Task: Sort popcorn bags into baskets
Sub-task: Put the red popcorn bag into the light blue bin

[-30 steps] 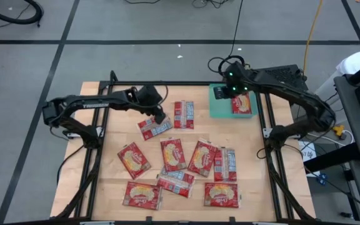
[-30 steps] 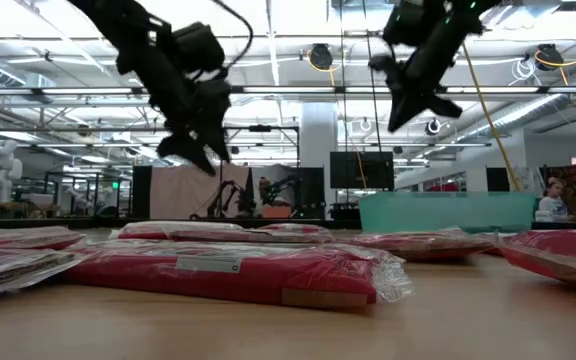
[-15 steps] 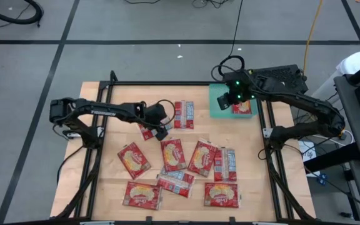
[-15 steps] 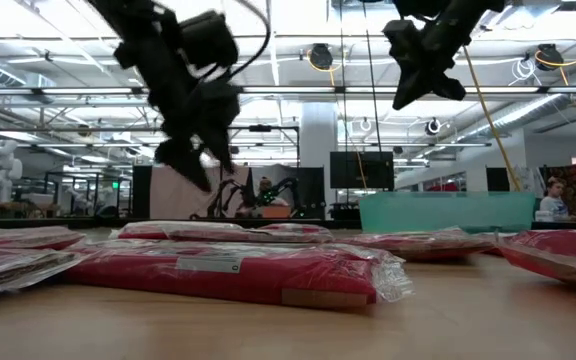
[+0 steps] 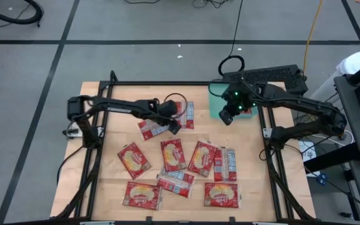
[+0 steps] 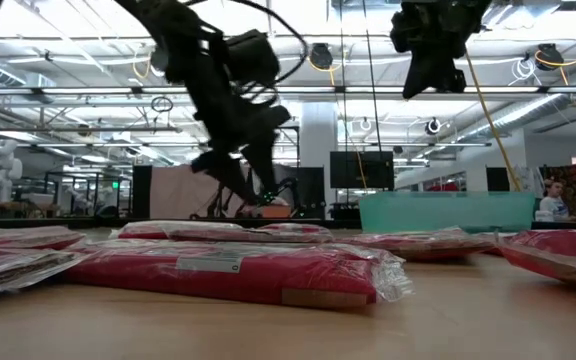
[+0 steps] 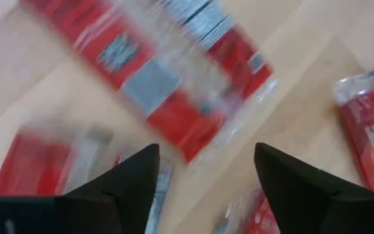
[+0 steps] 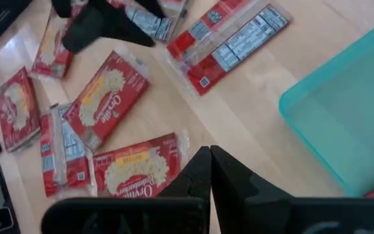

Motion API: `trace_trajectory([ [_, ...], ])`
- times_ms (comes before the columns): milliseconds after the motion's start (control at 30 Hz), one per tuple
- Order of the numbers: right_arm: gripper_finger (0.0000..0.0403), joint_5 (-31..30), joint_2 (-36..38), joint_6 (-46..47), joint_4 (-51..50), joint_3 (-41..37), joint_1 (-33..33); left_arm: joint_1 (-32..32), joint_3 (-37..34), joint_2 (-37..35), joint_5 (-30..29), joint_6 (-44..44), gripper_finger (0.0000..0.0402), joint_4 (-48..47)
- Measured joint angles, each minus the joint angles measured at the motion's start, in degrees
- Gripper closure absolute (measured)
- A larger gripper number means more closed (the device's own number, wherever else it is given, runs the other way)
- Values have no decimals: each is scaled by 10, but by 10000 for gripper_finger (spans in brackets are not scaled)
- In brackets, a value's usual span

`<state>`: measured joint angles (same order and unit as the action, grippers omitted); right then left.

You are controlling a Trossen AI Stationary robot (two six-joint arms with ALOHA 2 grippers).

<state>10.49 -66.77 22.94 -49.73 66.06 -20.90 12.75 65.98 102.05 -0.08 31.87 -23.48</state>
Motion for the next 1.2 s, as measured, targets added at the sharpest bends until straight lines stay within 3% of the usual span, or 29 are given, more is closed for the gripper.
trace_trajectory([
  [100, 403, -9, 3, 8, -6, 0, 2, -6, 36, 35, -7, -48, 111, -4],
  [300, 403, -37, 3, 33, -14, 0, -12, -11, 90, 98, -16, -30, 49, -67],
  [500, 403, -41, 3, 25, 0, 0, -30, -19, 95, 135, -19, -38, 55, -79],
  [633, 403, -46, 3, 37, 15, 0, -35, -20, 95, 145, -43, -61, 96, -77],
  [767, 403, -55, 3, 40, 19, 0, -35, -17, 94, 146, -63, -107, 163, -58],
  [1033, 403, -60, 3, 96, 10, 0, -28, 9, 92, 146, -27, -189, 372, 3],
  [1200, 403, -61, 3, 104, 11, 0, -12, 29, 92, 136, 44, -193, 393, -6],
])
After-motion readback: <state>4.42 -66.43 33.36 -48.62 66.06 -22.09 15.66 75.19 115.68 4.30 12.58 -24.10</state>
